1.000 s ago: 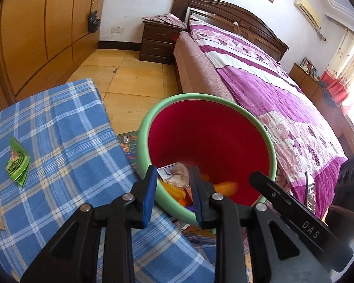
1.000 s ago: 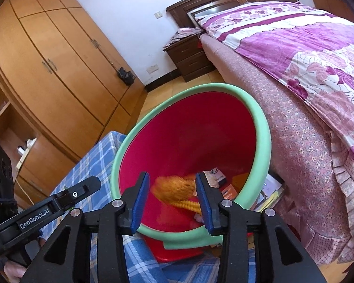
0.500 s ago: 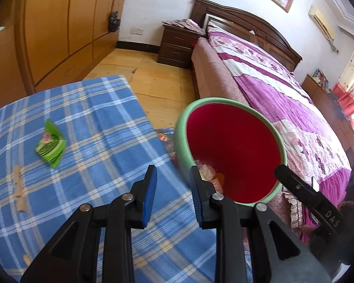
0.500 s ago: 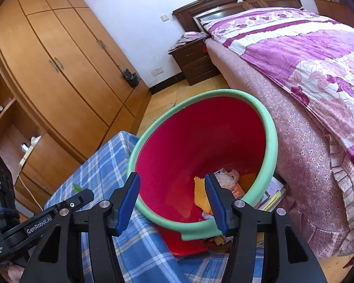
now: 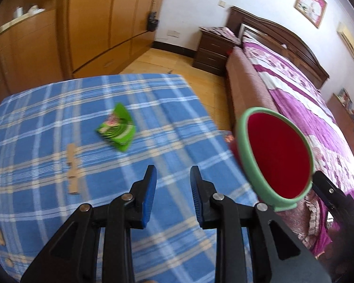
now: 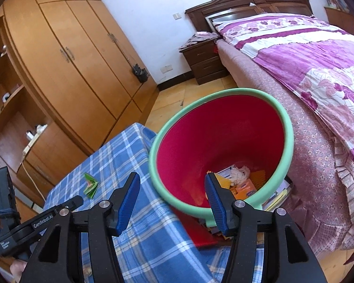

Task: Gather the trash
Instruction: 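Move both open tools back over the table items, then grasp the wooden stick with the left tool while the right tool grasps the green packet, then carry the wooden stick and green packet over the red bucket with both tools, then open both tools to drop the stick and packet into the bucket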

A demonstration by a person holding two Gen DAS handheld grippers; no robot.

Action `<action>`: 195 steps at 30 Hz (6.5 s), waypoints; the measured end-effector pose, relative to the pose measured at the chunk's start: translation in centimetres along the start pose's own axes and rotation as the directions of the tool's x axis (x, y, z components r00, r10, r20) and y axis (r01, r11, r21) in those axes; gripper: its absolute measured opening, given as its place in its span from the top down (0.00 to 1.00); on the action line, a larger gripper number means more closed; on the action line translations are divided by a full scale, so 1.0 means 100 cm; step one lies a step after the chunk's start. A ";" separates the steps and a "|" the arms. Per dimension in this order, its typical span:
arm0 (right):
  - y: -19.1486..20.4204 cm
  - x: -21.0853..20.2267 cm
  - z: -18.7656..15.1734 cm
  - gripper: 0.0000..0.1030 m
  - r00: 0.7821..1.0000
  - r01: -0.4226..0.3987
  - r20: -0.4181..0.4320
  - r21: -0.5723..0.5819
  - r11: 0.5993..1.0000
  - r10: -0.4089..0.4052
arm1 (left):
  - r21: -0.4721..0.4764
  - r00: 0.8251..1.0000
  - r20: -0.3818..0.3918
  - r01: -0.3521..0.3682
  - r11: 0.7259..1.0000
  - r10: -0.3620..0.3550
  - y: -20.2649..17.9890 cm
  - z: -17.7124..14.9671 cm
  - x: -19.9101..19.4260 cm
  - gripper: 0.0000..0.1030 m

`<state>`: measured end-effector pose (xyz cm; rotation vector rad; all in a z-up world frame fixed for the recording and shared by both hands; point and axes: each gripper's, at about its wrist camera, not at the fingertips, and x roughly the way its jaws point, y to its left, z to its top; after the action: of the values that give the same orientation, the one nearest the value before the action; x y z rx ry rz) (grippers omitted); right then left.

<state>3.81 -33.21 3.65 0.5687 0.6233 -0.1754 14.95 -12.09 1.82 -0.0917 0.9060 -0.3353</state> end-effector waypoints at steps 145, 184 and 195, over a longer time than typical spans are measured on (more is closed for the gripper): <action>0.045 0.001 0.002 0.43 1.000 0.012 -0.025 -0.158 0.987 -0.016 | 0.047 0.993 0.096 0.070 0.996 -0.074 -0.016 0.011 -0.031 0.91; -0.077 0.006 0.032 0.43 0.992 0.124 -0.003 0.028 0.992 -0.124 | 0.292 0.984 -0.098 0.172 0.941 -0.149 -0.161 0.005 0.084 0.91; -0.085 0.018 0.037 0.43 0.992 0.129 -0.010 0.023 0.991 -0.129 | 0.258 0.994 -0.065 0.105 0.960 -0.091 -0.149 0.005 0.084 0.73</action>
<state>4.43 -42.31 1.23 0.5524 0.6672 -0.3028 16.44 -28.94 -0.99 0.1169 0.9036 -0.5490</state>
